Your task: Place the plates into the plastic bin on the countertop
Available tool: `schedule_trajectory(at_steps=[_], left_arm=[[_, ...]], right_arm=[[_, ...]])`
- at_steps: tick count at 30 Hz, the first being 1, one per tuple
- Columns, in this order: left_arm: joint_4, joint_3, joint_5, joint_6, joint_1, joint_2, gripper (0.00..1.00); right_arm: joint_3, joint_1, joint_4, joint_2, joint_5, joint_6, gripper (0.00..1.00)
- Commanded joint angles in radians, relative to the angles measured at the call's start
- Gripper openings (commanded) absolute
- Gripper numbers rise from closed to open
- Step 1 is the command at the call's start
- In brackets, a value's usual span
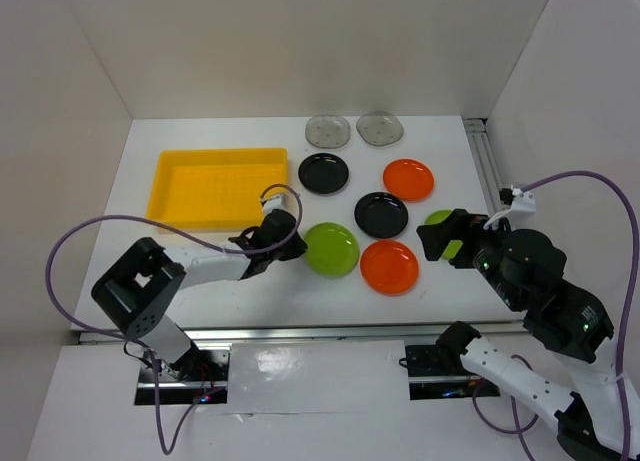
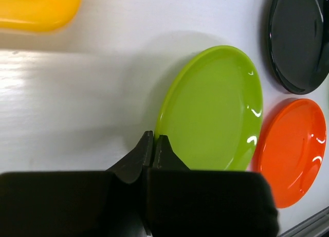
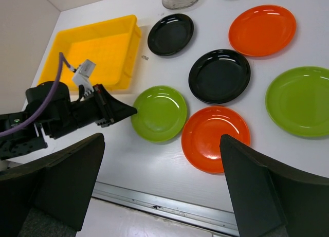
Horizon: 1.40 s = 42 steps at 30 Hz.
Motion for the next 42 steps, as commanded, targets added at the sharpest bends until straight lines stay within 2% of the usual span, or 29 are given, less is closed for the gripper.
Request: schedule_trajectory(at_steps=[1, 7, 10, 14, 15, 19, 22, 23, 24, 25, 31, 34, 40, 42], left_arm=[[-0.16, 0.031, -0.066, 0.021, 0.003, -0.122, 0.0], [-0.392, 0.178, -0.19, 0.053, 0.003, -0.359, 0.0], [-0.49, 0.273, -0.237, 0.072, 0.012, -0.412, 0.0], [-0.628, 0.389, -0.31, 0.038, 0.095, -0.435, 0.0], [-0.646, 0.404, -0.31, 0.009, 0.165, -0.435, 0.0], [-0.637, 0.424, -0.236, -0.009, 0.381, -0.378, 0.0], [-0.552, 0.435, -0.16, -0.009, 0.538, -0.317, 0.0], [-0.515, 0.435, -0.106, 0.0, 0.579, -0.27, 0.0], [-0.434, 0.435, 0.008, 0.02, 0.615, -0.245, 0.0], [-0.409, 0.447, 0.034, 0.029, 0.661, -0.222, 0.0], [-0.292, 0.447, 0.147, 0.052, 0.761, -0.029, 0.0], [-0.292, 0.485, 0.158, 0.07, 0.761, 0.065, 0.0], [-0.283, 0.458, 0.158, 0.05, 0.781, 0.114, 0.0], [-0.298, 0.5, 0.158, 0.061, 0.781, 0.142, 0.0]], right_arm=[[0.013, -0.013, 0.01, -0.007, -0.005, 0.003, 1.0], [0.013, -0.013, 0.01, -0.016, -0.023, 0.003, 1.0], [0.013, -0.022, 0.01, -0.016, -0.023, 0.003, 1.0], [0.013, -0.022, 0.01, -0.026, -0.032, 0.003, 1.0], [0.013, -0.022, 0.01, -0.026, -0.032, -0.008, 1.0], [0.024, -0.022, 0.01, -0.026, -0.042, -0.008, 1.0], [0.012, -0.022, 0.01, -0.026, -0.054, -0.017, 1.0], [-0.008, -0.022, 0.022, -0.036, -0.069, -0.017, 1.0], [-0.019, -0.022, 0.031, -0.036, -0.069, -0.026, 1.0], [-0.019, -0.022, 0.031, -0.036, -0.069, -0.026, 1.0], [-0.063, -0.022, 0.031, -0.036, -0.098, -0.036, 1.0], [-0.072, -0.022, 0.031, -0.045, -0.109, -0.036, 1.0], [-0.073, -0.022, 0.031, -0.046, -0.1, -0.036, 1.0], [-0.073, -0.022, 0.031, -0.046, -0.109, -0.036, 1.0]])
